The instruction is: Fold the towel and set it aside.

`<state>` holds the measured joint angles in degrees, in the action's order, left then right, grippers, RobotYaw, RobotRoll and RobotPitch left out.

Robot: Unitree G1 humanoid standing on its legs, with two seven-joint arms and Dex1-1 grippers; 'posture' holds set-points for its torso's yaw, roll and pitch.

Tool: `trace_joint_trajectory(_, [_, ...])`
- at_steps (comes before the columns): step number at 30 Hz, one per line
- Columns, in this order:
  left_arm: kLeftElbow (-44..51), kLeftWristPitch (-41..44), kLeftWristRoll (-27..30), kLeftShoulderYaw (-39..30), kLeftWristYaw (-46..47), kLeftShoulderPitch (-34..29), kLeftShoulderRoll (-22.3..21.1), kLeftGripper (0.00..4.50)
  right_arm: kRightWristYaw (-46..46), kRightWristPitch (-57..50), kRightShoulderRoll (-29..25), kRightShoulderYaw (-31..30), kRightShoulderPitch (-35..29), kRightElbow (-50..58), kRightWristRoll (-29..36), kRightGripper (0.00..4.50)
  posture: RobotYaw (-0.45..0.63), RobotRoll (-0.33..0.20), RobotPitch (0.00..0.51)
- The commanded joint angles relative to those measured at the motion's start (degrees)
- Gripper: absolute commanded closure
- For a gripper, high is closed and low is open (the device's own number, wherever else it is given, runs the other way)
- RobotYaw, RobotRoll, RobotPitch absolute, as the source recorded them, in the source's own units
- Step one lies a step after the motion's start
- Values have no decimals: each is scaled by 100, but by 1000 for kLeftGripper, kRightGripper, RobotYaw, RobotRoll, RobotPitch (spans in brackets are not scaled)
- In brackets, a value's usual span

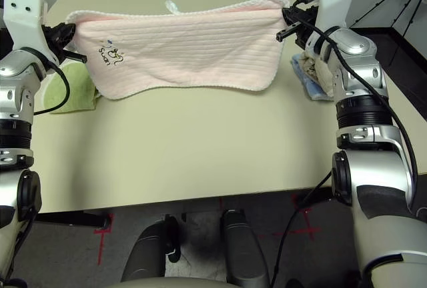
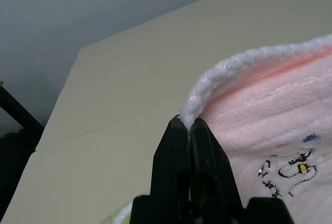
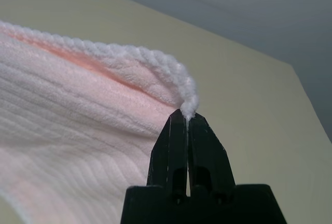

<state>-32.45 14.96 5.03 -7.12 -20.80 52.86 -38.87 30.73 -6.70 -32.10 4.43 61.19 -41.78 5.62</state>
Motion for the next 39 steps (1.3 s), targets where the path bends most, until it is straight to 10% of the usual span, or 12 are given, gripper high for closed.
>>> trace_joint_trajectory(1, [-54,92,-105,-78,-2,-45,-154,4474,69,-13,-184,139,-79,-20,20,4500,-182,0,144])
trace_joint_trajectory(17, [1417,1861,391,-236,-909,-576,-488,4474,1215,-1884,-471,587,-950,1944,1351,4500,-192,0,158])
trace_joint_trajectory(32, [-1664,-723,-477,113,61,1236,39,4474,-590,739,-2,28,941,-1357,-303,4500,-206,0,156])
trace_joint_trajectory(39, [-1519,-831,-424,91,-35,1116,-12,4474,-582,1365,137,32,1231,-2118,-419,4500,-176,0,163])
